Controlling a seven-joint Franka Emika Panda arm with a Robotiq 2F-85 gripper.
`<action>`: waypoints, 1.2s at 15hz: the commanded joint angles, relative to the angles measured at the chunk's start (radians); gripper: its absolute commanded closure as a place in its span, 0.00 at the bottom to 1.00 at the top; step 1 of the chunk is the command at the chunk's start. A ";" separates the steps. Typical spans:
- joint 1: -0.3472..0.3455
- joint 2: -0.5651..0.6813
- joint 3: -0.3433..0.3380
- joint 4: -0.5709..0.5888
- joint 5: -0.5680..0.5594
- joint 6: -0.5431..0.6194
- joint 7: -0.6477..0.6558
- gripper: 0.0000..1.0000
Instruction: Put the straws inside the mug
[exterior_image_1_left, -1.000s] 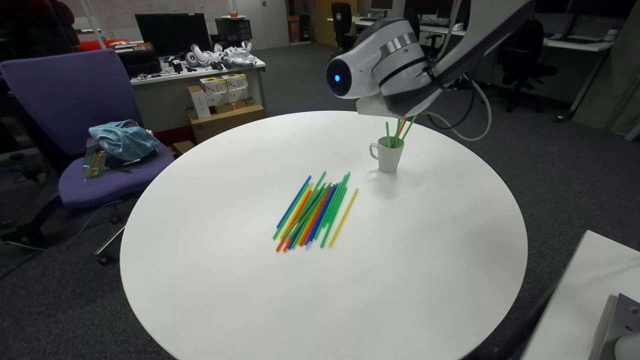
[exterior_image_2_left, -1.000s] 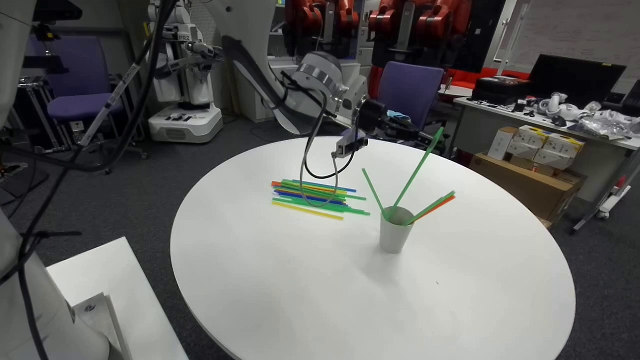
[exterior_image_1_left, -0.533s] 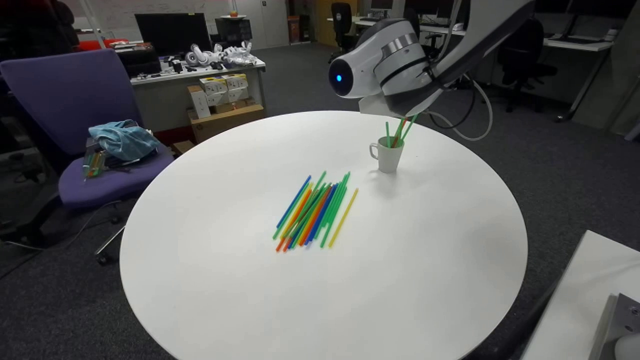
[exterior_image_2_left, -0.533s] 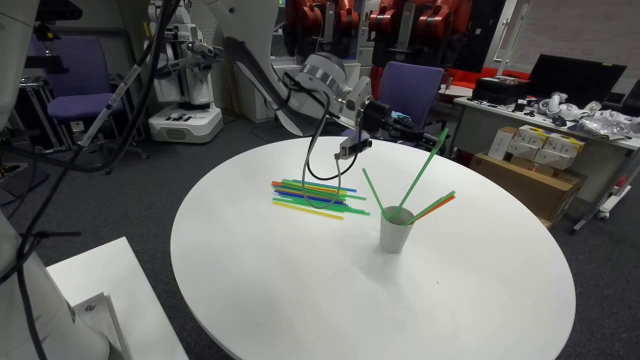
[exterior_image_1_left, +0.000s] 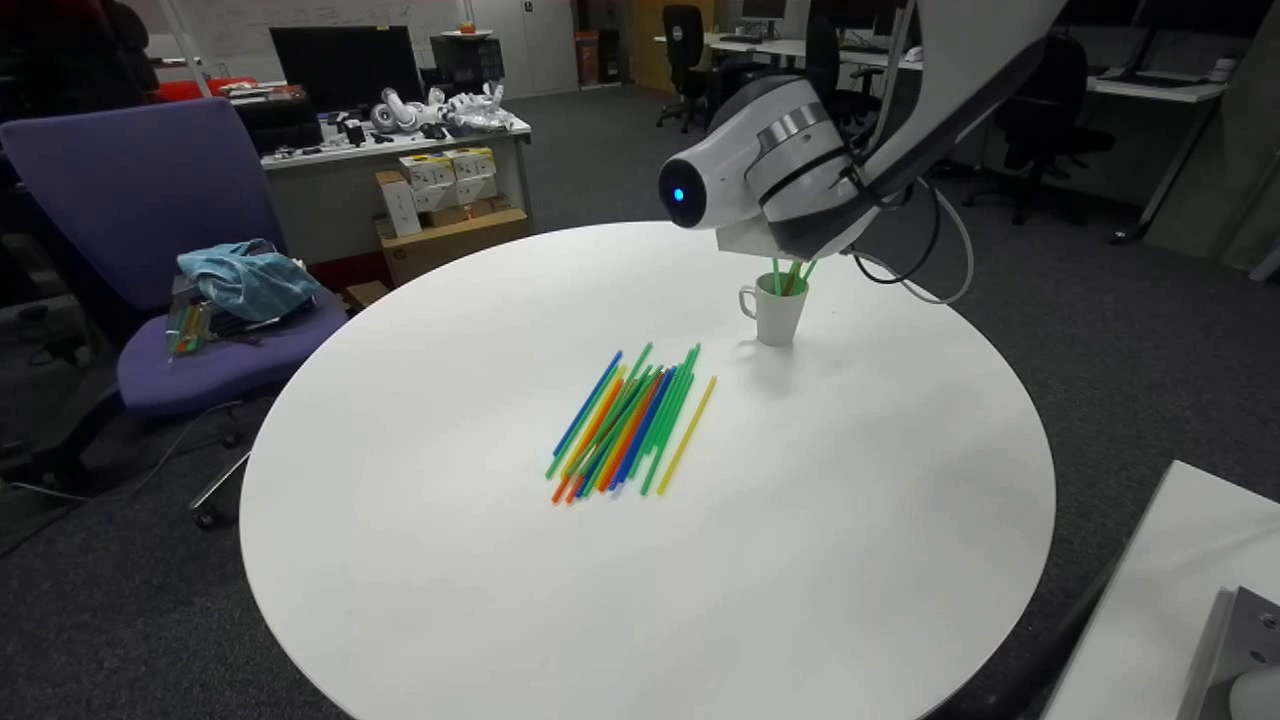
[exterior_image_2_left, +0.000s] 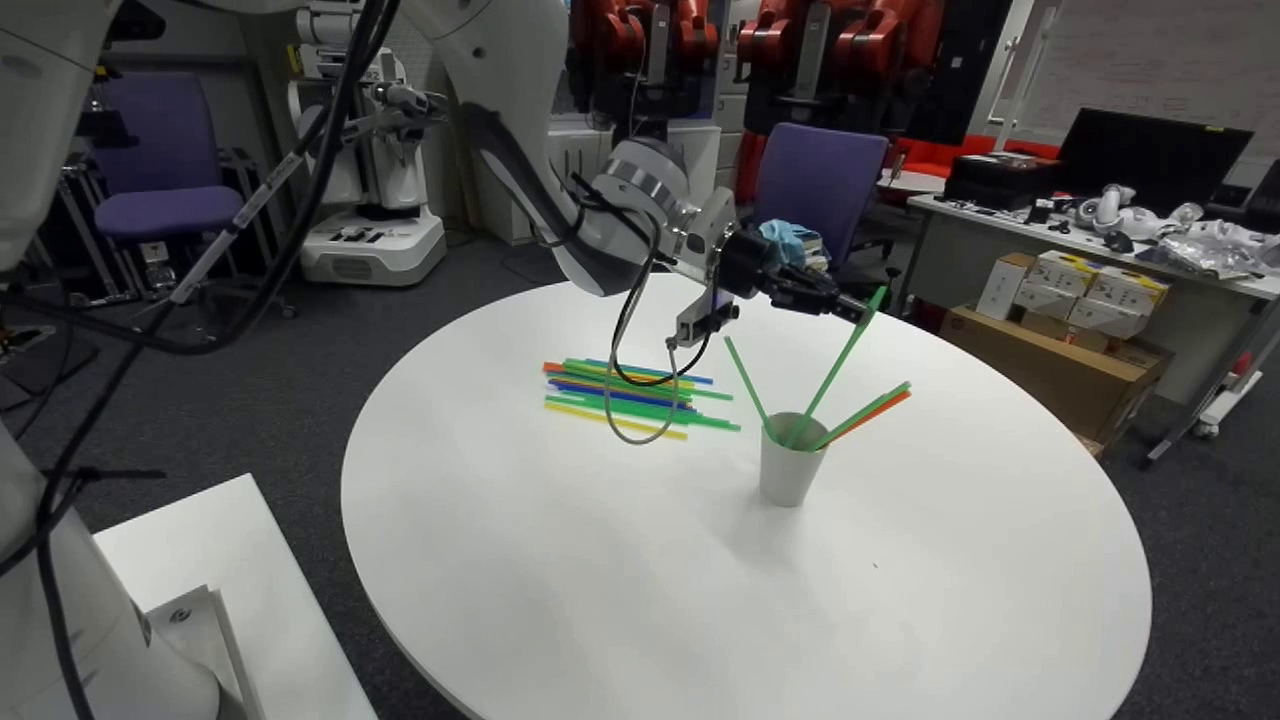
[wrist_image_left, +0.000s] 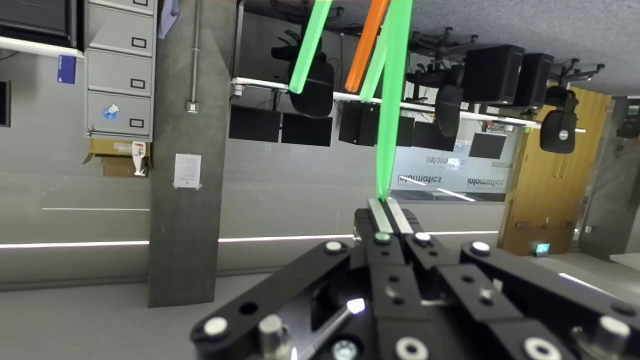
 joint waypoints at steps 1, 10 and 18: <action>-0.017 -0.008 0.024 -0.017 -0.066 -0.015 0.097 1.00; -0.025 0.011 0.054 -0.076 -0.107 0.001 0.237 0.74; -0.076 -0.052 0.109 -0.122 -0.030 0.155 0.167 0.21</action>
